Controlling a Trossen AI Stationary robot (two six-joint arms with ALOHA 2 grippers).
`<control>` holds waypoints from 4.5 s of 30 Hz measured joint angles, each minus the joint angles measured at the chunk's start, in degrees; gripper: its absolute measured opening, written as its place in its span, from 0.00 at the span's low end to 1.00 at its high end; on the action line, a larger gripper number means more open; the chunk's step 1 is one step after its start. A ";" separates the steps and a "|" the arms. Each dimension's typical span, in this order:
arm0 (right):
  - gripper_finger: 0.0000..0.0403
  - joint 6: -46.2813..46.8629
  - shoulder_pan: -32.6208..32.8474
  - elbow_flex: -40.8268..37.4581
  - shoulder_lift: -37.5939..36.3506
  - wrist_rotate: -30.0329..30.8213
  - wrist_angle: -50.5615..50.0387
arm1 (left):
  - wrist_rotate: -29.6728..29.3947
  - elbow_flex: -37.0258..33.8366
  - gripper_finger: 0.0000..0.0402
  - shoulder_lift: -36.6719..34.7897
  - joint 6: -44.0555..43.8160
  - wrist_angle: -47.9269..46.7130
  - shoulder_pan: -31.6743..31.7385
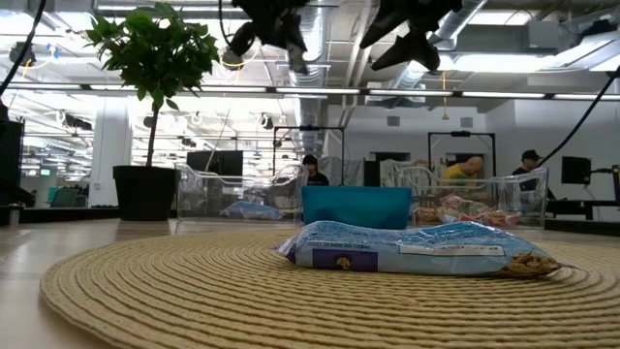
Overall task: Pick and place Granola Bars by type
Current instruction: Put the blue granola bar into the left transparent bin
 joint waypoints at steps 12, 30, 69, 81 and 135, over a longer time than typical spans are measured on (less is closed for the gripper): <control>0.53 -0.39 0.02 0.00 0.00 -0.02 0.06 | -6.01 0.00 0.21 0.09 19.71 -6.28 9.92; 0.52 -3.88 0.38 0.00 -0.29 -3.30 -0.71 | 19.12 1.19 0.46 -1.34 18.65 -8.05 7.71; 0.47 3.03 24.56 0.00 -5.47 -6.22 -17.51 | 28.18 2.71 0.59 28.03 8.10 -6.73 -37.61; 0.44 4.58 25.56 0.00 -6.45 -6.11 -17.90 | 21.34 3.02 0.59 34.19 8.77 -3.74 -39.01; 0.42 4.61 25.57 0.00 -12.50 4.04 -22.23 | -7.12 39.95 0.17 35.11 -4.11 -68.16 -28.34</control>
